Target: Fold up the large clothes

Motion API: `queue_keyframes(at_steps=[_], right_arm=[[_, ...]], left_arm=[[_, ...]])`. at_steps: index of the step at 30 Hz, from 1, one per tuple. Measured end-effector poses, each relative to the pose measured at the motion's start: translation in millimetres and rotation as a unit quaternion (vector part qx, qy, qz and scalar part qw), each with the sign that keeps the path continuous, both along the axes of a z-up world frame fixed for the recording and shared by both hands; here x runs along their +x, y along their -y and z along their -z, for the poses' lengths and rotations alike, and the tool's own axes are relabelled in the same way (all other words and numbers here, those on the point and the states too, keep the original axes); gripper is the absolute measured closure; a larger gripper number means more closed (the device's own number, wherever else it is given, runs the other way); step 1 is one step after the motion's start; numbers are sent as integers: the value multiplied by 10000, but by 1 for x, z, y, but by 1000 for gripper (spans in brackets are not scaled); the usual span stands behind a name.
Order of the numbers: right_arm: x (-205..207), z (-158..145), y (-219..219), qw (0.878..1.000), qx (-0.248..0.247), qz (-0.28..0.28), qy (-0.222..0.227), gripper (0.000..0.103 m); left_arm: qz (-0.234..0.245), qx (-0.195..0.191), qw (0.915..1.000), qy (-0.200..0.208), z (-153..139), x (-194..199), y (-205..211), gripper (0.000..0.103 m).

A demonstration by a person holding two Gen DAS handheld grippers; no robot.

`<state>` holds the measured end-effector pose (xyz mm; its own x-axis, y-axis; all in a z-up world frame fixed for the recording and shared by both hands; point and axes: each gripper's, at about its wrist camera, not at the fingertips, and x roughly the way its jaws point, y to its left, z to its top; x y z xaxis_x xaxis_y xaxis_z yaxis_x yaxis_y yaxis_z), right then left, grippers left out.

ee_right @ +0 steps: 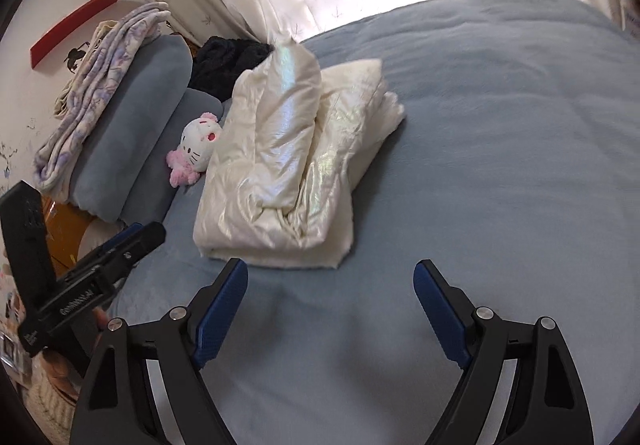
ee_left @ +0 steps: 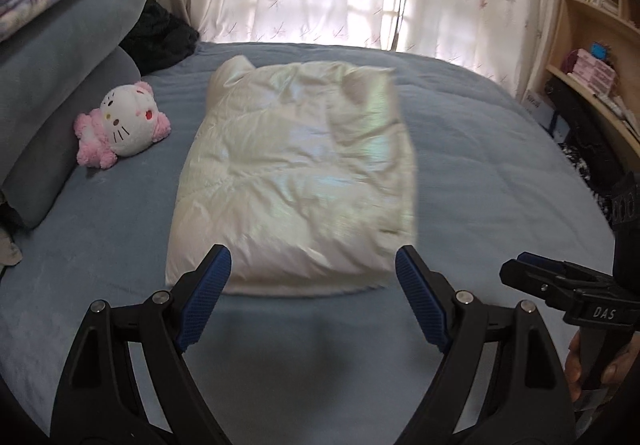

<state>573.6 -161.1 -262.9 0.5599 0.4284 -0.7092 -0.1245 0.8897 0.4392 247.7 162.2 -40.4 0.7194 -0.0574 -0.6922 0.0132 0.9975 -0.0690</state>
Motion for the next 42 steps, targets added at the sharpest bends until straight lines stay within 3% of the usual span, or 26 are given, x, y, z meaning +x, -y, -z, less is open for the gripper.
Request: queue_keyframes(at_steps=[1, 7, 16, 24, 31, 37, 42], right_arm=[[-5, -22, -9, 10000, -2, 12, 8, 17], [-78, -85, 18, 9995, -225, 135, 200, 16], [-177, -150, 49, 9933, -971, 416, 474, 11], [-241, -167, 50, 9833, -1690, 482, 472, 4], [-298, -155, 65, 9859, -1562, 525, 295, 2], [-357, -154, 79, 9892, -1264, 658, 341, 1], [-399, -151, 91, 9891, -1143, 867, 338, 1]], left_arm=[[27, -27, 10000, 10, -7, -11, 7, 20], [196, -118, 9997, 90, -40, -79, 45, 20], [372, 44, 9993, 51, -56, -149, 86, 20], [132, 176, 9991, -356, -50, -171, 97, 19], [386, 146, 9989, -238, -48, -217, 123, 18], [273, 83, 9989, -383, -39, -261, 145, 17], [67, -38, 9996, -275, -30, -294, 151, 17]])
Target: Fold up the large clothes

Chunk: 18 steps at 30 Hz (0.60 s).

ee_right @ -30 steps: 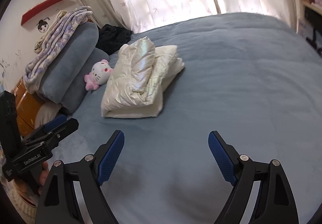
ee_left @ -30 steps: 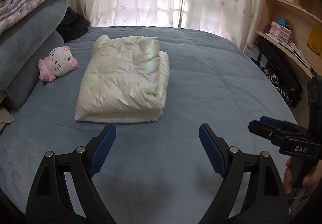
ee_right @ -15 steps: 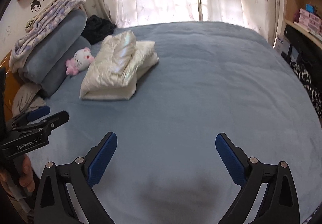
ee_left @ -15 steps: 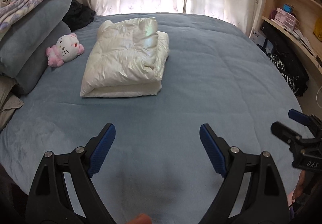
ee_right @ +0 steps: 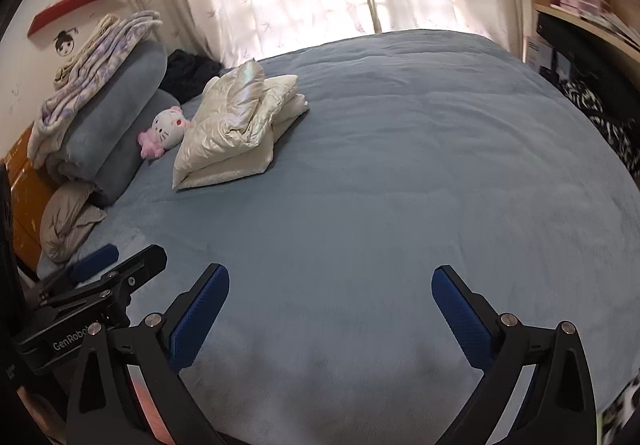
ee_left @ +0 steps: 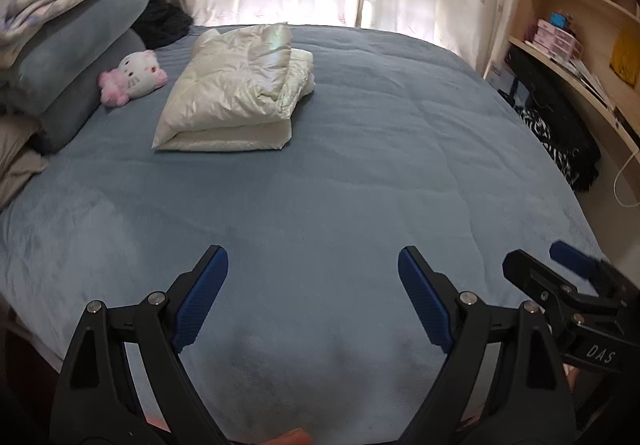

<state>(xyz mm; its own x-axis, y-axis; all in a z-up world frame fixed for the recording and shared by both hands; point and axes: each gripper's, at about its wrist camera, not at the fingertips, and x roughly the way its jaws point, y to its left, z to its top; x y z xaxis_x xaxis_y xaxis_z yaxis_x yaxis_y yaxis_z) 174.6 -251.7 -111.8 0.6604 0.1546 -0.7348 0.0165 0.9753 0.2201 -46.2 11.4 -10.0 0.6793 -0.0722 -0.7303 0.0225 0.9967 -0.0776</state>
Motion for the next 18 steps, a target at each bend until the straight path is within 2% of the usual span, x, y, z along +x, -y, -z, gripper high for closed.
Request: queue_keyframes(at_steps=[8, 18], right_arm=[[-30, 1, 2, 9998, -198, -79, 56, 1], [-44, -9, 4, 9987, -433, -164, 218, 1]], left_arm=[[-21, 187, 9998, -88, 14, -25, 6, 17], [8, 285, 9996, 75, 10, -33, 6, 17]])
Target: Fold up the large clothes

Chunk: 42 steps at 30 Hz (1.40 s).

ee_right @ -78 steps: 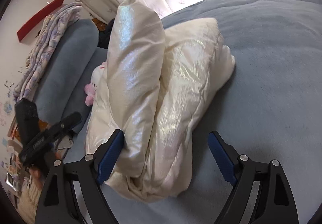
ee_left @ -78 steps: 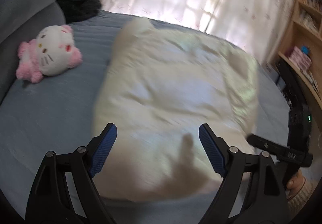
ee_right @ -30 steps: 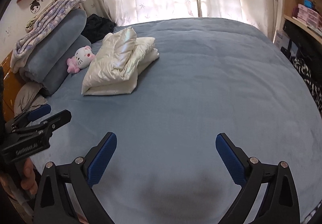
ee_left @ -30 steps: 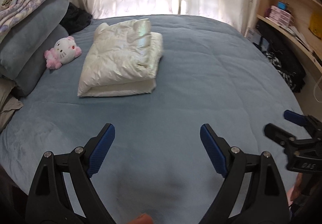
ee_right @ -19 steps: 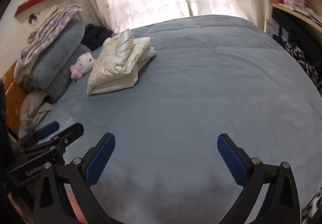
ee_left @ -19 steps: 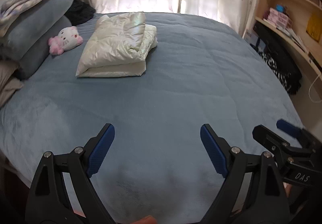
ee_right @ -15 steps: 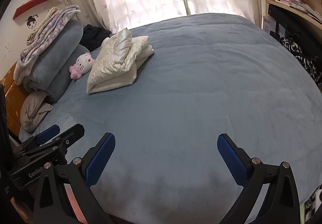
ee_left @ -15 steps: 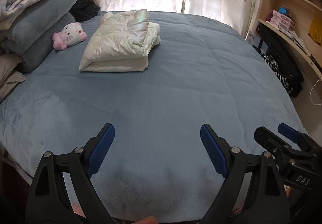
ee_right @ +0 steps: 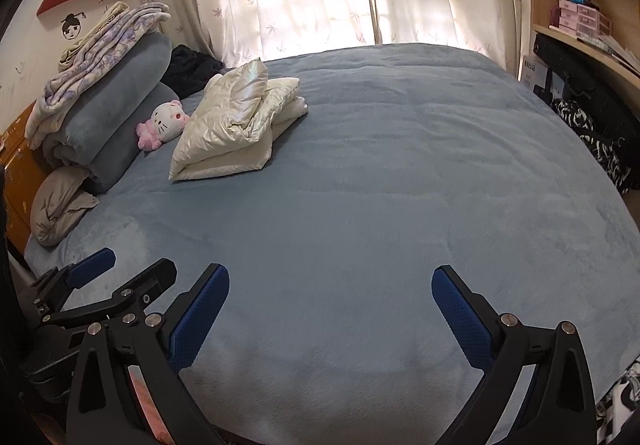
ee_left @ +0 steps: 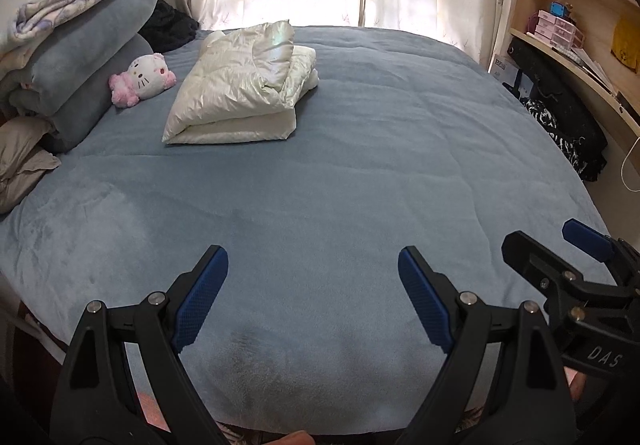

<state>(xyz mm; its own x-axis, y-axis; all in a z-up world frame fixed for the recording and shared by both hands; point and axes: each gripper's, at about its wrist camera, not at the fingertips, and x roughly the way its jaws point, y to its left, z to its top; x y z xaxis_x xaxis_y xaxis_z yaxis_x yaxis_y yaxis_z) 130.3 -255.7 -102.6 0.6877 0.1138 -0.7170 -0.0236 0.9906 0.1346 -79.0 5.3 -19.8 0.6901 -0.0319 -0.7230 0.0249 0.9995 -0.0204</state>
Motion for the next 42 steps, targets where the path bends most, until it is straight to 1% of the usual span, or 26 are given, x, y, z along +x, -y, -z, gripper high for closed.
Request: queue_keyframes(at_steps=[5, 26, 42], right_arm=[[3, -2, 4, 10000, -54, -30, 4, 1], [9, -1, 11, 10000, 7, -56, -48, 1], [15, 7, 11, 9999, 43, 13, -137, 1]], left_arm=[[-5, -5, 10000, 39, -1, -2, -1, 17], [-45, 4, 10000, 28, -5, -1, -5, 17], [-60, 29, 10000, -35, -5, 1, -5, 17]])
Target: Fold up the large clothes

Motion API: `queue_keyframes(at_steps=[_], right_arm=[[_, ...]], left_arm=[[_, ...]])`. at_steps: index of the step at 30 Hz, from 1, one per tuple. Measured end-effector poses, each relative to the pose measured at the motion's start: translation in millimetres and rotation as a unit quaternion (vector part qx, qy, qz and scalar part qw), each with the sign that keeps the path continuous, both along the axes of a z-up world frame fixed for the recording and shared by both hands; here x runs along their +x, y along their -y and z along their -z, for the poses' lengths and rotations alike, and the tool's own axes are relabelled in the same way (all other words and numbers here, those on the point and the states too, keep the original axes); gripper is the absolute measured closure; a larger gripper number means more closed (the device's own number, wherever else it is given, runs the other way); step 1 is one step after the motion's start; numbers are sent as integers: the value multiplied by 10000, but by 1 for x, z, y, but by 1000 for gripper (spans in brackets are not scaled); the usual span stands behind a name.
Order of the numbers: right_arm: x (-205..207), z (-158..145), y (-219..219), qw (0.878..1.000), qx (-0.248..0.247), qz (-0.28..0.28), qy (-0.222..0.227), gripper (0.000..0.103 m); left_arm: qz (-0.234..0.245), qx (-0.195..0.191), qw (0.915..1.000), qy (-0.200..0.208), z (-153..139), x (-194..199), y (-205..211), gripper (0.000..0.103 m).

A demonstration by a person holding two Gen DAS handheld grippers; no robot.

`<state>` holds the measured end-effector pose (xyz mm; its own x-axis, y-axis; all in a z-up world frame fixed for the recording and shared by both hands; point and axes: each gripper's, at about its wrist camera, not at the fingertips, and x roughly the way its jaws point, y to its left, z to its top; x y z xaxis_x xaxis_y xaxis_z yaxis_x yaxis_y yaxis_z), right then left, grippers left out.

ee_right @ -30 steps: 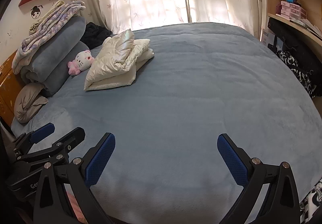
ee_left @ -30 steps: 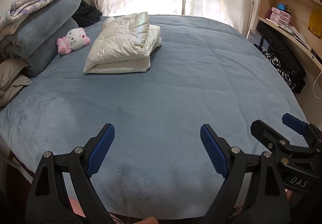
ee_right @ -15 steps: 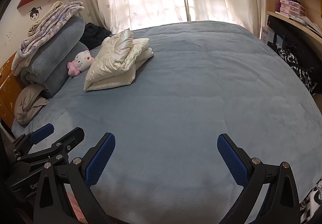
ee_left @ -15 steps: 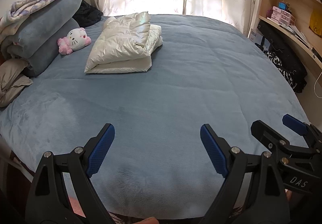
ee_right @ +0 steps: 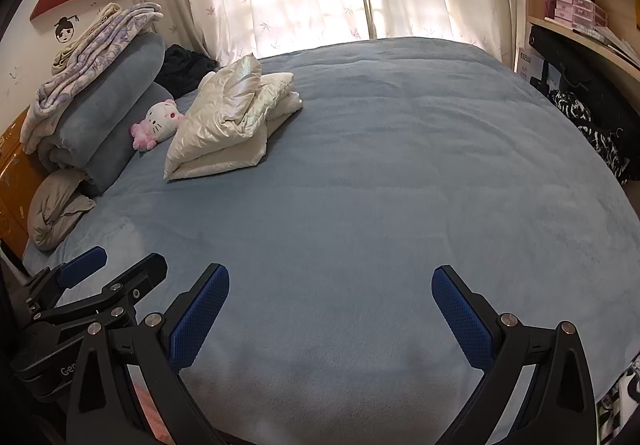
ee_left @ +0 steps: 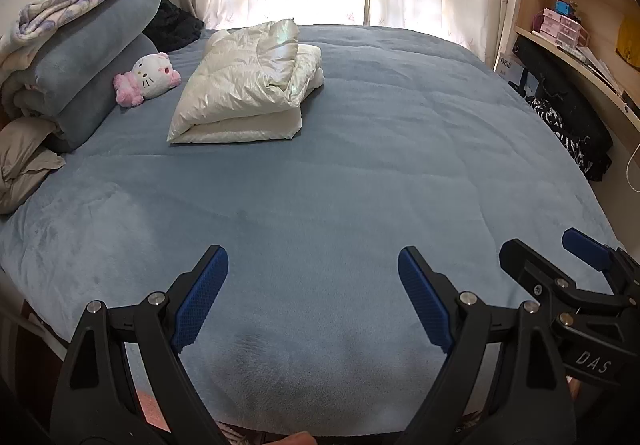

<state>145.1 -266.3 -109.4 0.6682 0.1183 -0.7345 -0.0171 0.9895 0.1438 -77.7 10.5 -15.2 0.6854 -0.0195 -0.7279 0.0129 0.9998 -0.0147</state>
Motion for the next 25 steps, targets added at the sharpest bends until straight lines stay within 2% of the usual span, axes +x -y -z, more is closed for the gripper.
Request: queue_keyframes(at_steps=[17, 25], right_arm=[[2, 7, -12, 9999, 8, 83, -70, 1], [10, 18, -21, 9997, 28, 114, -222, 1]], left_arm=[[3, 9, 10000, -66, 3, 4, 4, 18], [-1, 34, 9998, -185, 14, 12, 3, 18]])
